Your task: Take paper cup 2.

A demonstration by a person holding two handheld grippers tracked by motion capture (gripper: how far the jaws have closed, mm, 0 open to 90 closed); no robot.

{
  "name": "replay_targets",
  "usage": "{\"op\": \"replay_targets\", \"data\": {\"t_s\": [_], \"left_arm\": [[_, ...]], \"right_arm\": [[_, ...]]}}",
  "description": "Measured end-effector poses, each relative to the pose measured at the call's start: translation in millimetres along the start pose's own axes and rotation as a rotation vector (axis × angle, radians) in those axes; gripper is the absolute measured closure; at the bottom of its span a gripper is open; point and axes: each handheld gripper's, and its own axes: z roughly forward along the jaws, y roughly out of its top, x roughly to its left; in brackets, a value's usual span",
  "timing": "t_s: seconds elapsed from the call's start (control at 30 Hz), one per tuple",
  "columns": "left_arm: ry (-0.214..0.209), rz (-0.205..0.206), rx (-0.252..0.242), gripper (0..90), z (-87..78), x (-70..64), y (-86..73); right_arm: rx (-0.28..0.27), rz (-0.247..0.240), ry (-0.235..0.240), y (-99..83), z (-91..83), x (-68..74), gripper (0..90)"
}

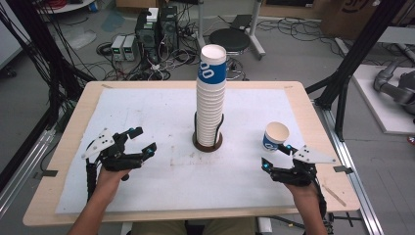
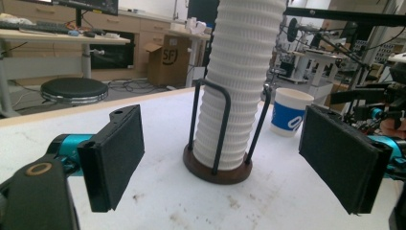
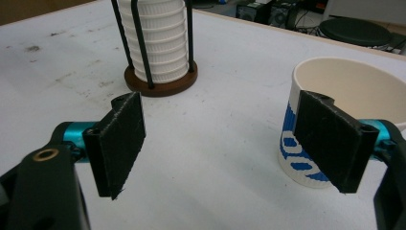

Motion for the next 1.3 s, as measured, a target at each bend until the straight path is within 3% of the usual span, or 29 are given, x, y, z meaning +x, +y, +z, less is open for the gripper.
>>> {"op": "replay_targets", "data": {"t_s": [0.27,0.5,0.77,1.07,1.3], "left_arm": [[-0.029,0.041,-0.015,15.6,16.7,-2.5,41.4],[-0.099,0.059,-0.010,15.6,41.3,-10.0,84.6],[-0.180,0.058,0.014,15.5,69.1,-18.8,115.4],[-0.216,0.095,0.023,15.5,93.8,-30.5,150.9],[-0.216,0.116,0.032,15.5,113.0,-36.7,174.4]], "right_arm": [[-0.007,0.000,0.001,2.3,-0.9,0.0,18.8],[-0.018,-0.003,0.005,5.1,-0.9,0.0,18.8],[-0.009,0.003,0.008,4.5,-1.6,-0.1,18.9],[-0.008,0.001,0.010,5.8,-1.9,0.9,18.9],[-0.009,0.002,0.018,6.2,-2.1,1.3,18.9]]}}
